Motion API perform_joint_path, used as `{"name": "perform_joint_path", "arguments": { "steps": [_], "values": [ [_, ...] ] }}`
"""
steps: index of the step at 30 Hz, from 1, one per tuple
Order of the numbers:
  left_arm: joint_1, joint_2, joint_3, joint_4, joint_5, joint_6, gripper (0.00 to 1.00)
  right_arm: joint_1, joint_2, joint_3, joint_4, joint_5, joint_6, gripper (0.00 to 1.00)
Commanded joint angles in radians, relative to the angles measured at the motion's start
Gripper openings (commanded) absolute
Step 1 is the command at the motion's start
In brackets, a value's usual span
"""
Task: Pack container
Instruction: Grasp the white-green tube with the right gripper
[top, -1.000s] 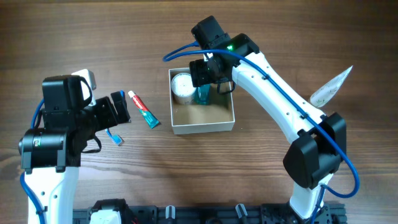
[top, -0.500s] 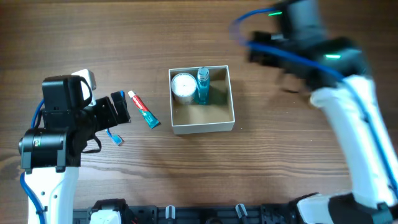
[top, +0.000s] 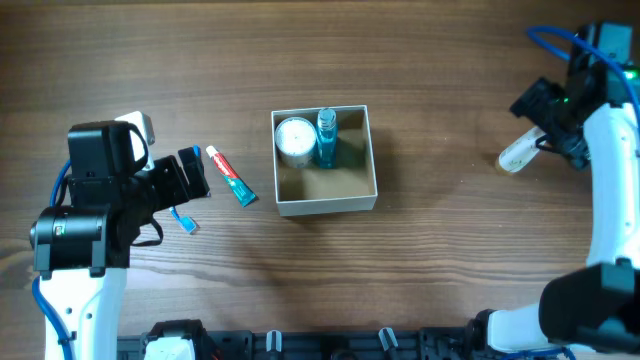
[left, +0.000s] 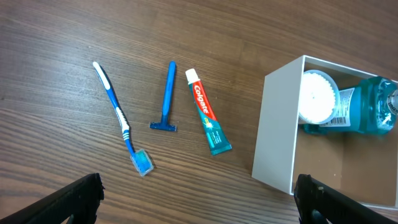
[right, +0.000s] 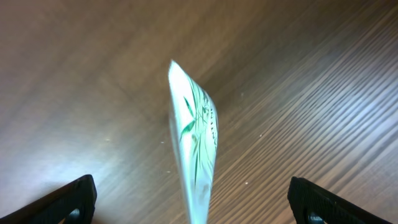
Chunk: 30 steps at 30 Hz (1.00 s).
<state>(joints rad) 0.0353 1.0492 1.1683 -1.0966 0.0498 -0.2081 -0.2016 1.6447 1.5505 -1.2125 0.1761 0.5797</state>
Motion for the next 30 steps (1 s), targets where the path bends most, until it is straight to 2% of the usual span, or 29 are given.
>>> {"name": "perform_joint_path", "arguments": {
  "steps": [1,2,3,4,7,10,11,13,18,23,26,30],
  "values": [
    [-0.005,-0.001,0.02,-0.003,-0.006,-0.01,1.0,-0.004,0.042,-0.065,0.043,-0.02,-0.004,1.0],
    [-0.005,-0.001,0.02,-0.004,-0.006,-0.01,1.0,-0.004,0.049,-0.074,0.05,-0.02,-0.004,0.98],
    [-0.005,-0.001,0.02,-0.006,-0.006,-0.01,1.0,-0.004,0.058,-0.077,0.052,-0.02,-0.004,0.91],
    [-0.005,-0.001,0.02,-0.009,-0.006,-0.01,1.0,-0.004,0.06,-0.077,0.054,-0.02,-0.004,0.73],
    [-0.005,-0.001,0.02,-0.013,-0.006,-0.01,1.0,-0.004,0.059,-0.077,0.064,-0.02,-0.005,0.5],
    [-0.005,-0.001,0.02,-0.012,-0.006,-0.01,1.0,-0.004,0.059,-0.077,0.072,-0.02,-0.016,0.22],
    [-0.005,-0.001,0.02,-0.012,-0.006,-0.01,1.0,-0.004,0.059,-0.077,0.076,-0.02,-0.028,0.15],
    [-0.005,-0.001,0.02,-0.012,-0.006,-0.01,1.0,-0.003,0.059,-0.077,0.076,-0.02,-0.031,0.07],
    [-0.005,-0.001,0.019,-0.011,-0.006,-0.01,1.0,0.003,0.018,-0.07,0.083,-0.021,-0.09,0.04],
    [-0.005,-0.001,0.02,-0.011,-0.007,-0.01,1.0,0.069,-0.1,0.022,0.082,-0.117,-0.254,0.04],
    [-0.005,-0.001,0.02,-0.012,-0.006,-0.01,1.0,0.193,-0.197,0.112,0.062,-0.202,-0.323,0.04],
    [-0.005,-0.001,0.02,-0.012,-0.006,-0.01,1.0,0.389,-0.245,0.154,0.065,-0.2,-0.341,0.04]
  ]
}}
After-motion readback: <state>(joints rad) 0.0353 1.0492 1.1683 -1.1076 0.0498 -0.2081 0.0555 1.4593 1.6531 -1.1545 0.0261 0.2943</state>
